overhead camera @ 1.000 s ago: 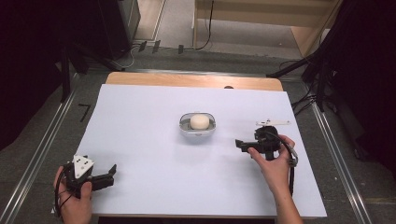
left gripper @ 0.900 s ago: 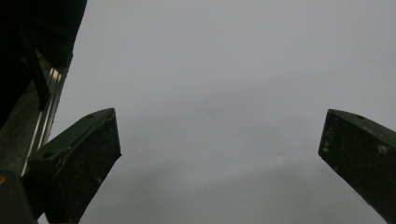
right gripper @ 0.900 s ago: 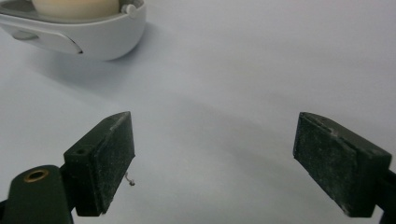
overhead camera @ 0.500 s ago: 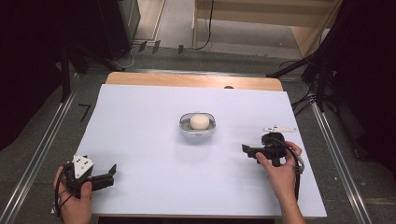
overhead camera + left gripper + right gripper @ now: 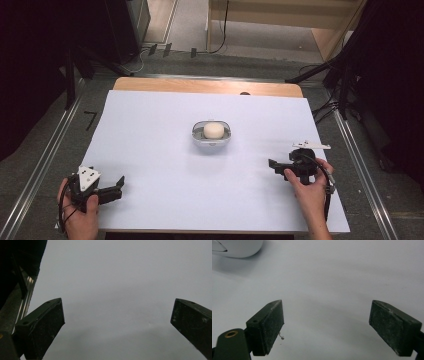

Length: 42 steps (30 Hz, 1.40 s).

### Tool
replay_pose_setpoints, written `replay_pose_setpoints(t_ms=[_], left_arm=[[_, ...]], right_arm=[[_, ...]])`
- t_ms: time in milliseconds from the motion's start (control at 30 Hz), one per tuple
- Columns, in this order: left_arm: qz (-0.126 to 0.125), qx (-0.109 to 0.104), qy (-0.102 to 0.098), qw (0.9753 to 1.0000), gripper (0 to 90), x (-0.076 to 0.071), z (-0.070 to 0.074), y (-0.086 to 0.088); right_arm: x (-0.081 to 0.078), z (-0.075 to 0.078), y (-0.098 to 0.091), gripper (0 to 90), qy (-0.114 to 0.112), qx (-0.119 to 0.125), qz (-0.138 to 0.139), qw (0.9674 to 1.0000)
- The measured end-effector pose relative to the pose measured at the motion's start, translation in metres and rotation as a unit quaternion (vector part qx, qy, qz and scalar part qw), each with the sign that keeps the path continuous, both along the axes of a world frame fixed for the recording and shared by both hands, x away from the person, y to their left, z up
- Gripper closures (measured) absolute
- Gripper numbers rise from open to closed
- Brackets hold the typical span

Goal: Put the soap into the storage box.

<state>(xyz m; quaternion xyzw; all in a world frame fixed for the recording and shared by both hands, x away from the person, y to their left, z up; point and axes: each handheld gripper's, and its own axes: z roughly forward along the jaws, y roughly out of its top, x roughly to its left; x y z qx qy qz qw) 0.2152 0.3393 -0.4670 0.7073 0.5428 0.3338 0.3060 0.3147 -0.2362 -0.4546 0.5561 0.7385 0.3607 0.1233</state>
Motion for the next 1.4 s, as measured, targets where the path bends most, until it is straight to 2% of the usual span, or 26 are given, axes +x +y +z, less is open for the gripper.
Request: replay_pose_setpoints(t_ms=[200, 1200, 1400], left_arm=[[0.000, 0.000, -0.001, 1.0000, 0.0, 0.000, 0.000, 0.000], [0.001, -0.001, -0.001, 1.0000, 0.0, 0.000, 0.000, 0.000], [0.000, -0.002, -0.001, 1.0000, 0.0, 0.000, 0.000, 0.000]], right_arm=[[-0.008, -0.004, -0.011, 13.5, -0.011, -0.006, 0.000, 0.9999], [-0.038, -0.019, -0.062, 13.5, -0.021, 0.008, -0.052, 0.9984], [-0.043, -0.021, -0.071, 13.6, -0.023, 0.008, -0.055, 0.9982]])
